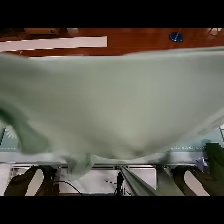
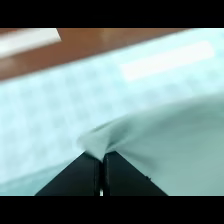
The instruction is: Fold the shirts.
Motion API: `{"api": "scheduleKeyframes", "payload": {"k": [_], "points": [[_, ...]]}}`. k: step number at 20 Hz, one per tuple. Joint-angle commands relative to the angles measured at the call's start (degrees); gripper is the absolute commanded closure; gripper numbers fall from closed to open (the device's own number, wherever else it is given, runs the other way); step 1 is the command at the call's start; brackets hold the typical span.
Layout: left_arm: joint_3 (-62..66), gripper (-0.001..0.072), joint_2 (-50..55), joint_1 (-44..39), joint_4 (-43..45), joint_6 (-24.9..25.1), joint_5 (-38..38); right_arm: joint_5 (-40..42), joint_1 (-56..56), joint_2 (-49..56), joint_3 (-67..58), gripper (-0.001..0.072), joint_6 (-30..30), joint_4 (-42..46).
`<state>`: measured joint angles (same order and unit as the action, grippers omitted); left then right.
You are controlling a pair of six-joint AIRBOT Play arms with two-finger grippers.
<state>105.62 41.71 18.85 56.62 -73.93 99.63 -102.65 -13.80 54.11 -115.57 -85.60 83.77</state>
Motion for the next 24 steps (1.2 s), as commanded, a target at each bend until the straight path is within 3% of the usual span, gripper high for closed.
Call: {"api": "scheduleKeyframes", "payload": {"k": [1,4,7,13,15,18,24], "points": [[-12.20,0.0681,6.27,-0.11,-0.74,-0.20,-5.25,-0.11,0.04,13.60,1.79,0.0692,0.79,1.44],[-19.67,0.0681,14.93,-3.56,-1.57,4.11,-15.47,2.40,0.07,27.19,1.79,0.0692,0.76,-2.12],[-20.24,0.0680,26.84,-7.96,-1.79,5.35,-21.27,9.20,0.96,36.81,1.77,0.0691,0.79,-5.66],[-20.24,0.0680,42.80,-12.31,-1.79,7.52,-36.41,30.64,4.79,44.37,1.79,0.0691,2.19,-5.66],[-20.26,0.0679,45.29,-12.98,-1.81,7.50,-41.48,33.88,5.49,46.40,1.79,0.0691,1.92,-5.75],[-20.26,0.0677,48.72,-13.88,-1.79,7.50,-44.59,31.17,5.86,50.18,1.79,0.0691,1.46,-6.40],[-20.28,0.0675,55.63,-16.26,-1.79,3.58,-40.15,18.14,5.88,56.48,1.79,0.0689,-1.18,-7.37]]}}
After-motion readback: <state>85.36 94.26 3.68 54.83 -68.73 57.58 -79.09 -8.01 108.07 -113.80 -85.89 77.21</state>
